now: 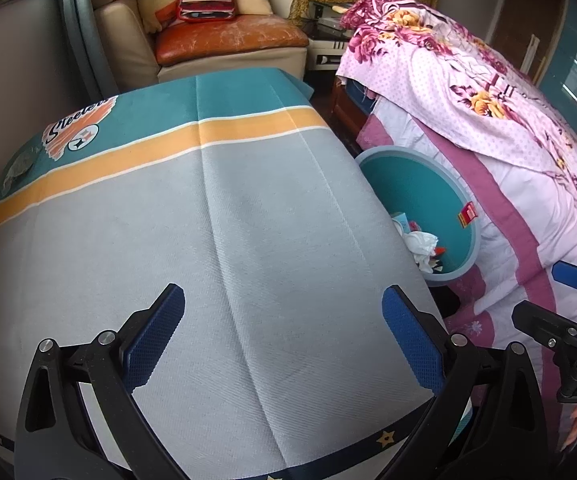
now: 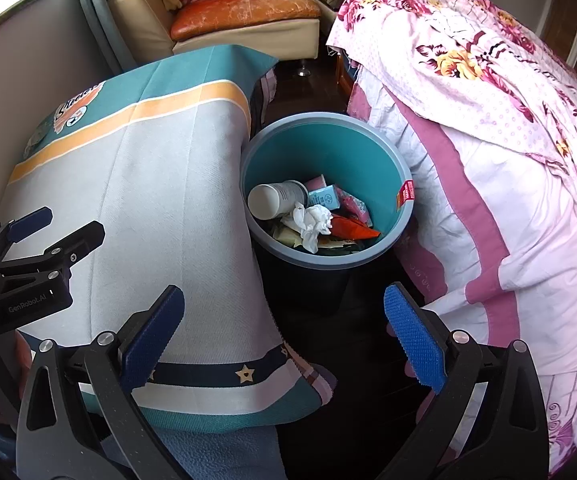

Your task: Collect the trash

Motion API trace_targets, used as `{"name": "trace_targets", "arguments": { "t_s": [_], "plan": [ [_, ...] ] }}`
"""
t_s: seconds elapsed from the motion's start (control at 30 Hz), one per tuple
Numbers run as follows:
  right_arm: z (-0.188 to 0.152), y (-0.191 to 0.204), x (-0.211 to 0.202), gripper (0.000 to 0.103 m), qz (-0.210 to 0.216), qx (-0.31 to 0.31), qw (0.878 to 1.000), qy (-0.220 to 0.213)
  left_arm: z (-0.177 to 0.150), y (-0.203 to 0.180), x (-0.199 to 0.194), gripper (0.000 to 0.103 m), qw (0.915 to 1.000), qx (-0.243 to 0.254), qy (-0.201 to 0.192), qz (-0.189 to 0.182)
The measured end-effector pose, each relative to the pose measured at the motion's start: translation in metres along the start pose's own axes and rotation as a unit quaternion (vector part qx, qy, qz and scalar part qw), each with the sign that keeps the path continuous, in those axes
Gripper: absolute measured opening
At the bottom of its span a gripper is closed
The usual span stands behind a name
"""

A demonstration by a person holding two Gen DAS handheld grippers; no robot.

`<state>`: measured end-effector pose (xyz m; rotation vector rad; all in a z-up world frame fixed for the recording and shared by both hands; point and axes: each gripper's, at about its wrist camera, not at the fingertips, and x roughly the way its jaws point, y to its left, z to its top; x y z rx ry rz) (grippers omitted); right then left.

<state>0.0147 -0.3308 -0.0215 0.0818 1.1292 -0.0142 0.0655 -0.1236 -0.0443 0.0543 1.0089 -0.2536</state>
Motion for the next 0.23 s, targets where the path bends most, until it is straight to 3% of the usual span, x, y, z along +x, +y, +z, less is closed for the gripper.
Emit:
{"name": "trace_targets", "arguments": {
  "t_s": [0.23],
  "plan": [
    [0.0006,-0.0013,0.0010,0.096,-0.003,0.001,1.000,-0.001,-0.0013,0.0001,0.0026,0.099,1.0000,-0.005,0.004,-0.002]
  ]
}}
